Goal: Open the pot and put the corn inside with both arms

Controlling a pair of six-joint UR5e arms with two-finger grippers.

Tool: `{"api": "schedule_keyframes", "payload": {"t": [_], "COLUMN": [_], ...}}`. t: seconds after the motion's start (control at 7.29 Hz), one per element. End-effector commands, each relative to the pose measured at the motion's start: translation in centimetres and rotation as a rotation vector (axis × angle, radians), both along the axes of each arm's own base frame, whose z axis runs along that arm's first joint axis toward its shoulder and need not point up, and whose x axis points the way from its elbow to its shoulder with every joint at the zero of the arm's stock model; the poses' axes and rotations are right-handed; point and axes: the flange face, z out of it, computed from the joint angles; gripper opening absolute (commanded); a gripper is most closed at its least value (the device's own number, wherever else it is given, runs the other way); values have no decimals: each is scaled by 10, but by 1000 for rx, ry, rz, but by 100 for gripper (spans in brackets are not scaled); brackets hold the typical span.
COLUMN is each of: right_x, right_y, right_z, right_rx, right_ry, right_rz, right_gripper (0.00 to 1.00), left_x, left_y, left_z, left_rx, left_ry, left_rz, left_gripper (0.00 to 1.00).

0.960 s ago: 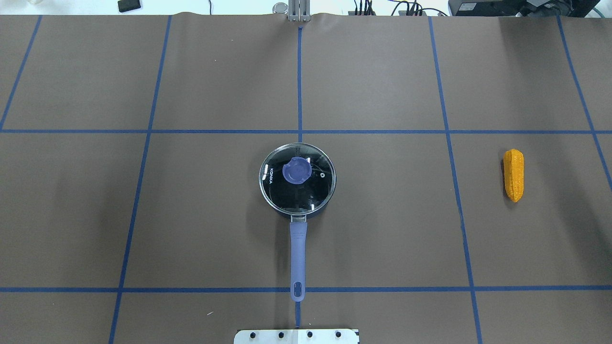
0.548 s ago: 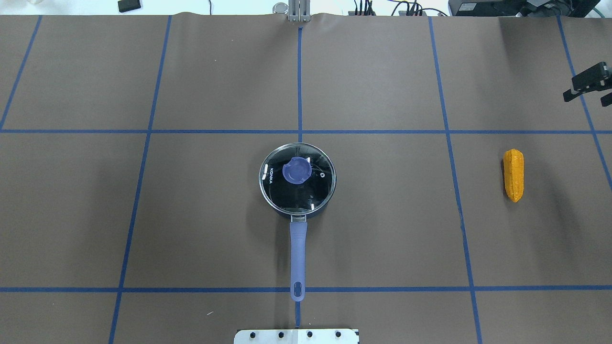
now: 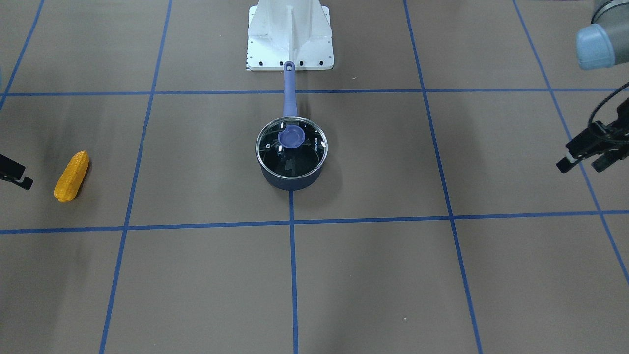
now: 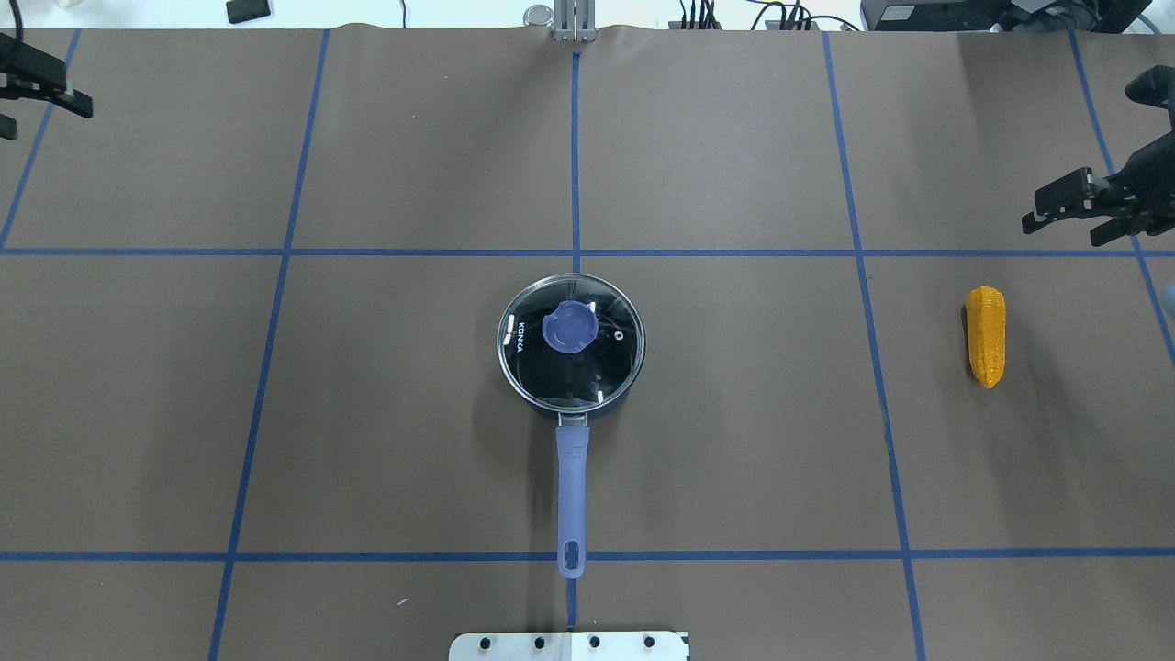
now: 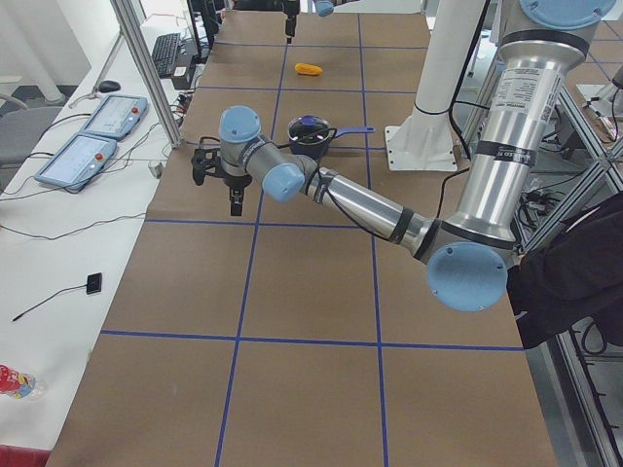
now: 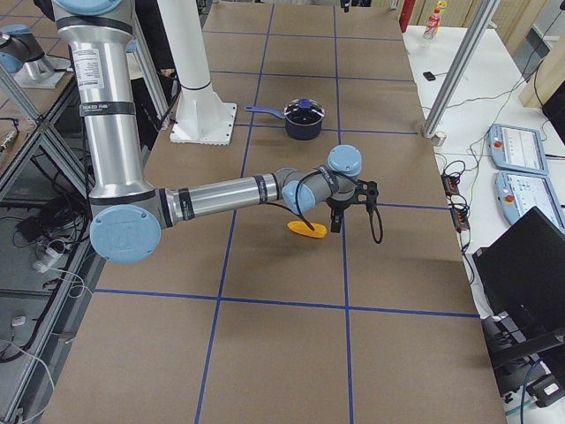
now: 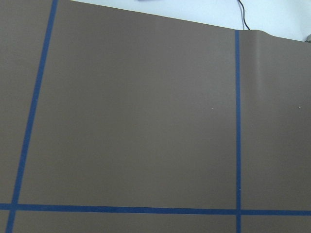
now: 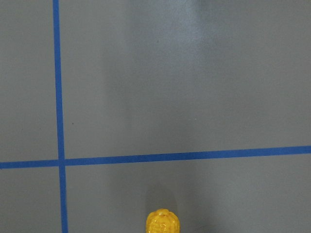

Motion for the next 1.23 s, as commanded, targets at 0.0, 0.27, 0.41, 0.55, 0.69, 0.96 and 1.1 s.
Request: {"api": "schedule_keyframes", "payload": {"t": [0.0, 0.27, 0.41, 0.55, 0.69, 0.96, 1.1], "right_x": [-19, -49, -65, -79, -89, -85, -84], "right_y": [18, 27, 35, 40, 43, 53, 57], "right_z": [17, 14, 15, 17, 21, 37, 50], "right_rx": [-6, -16, -22, -20, -13, -16, -7], "right_ry": [20, 27, 15, 37, 55, 73, 73], "right_rz": [-17, -2, -6, -9, -16, -23, -21], "right_gripper": [100, 100, 99, 99, 99, 99, 99], "left_x": [71, 130, 162, 190, 213, 245, 268], "left_y": [23, 57, 76, 90, 103, 127, 143], "left_z": [-68, -144, -172, -187, -196, -215, -226], "left_rx": [-47, -74, -83, -94, -93, -119, -115], "left_ry": [46, 21, 6, 14, 17, 41, 47], "left_rz": [-29, -4, 2, -4, -11, -15, -21], "left_gripper": [98, 98, 98, 98, 98, 98, 98]}}
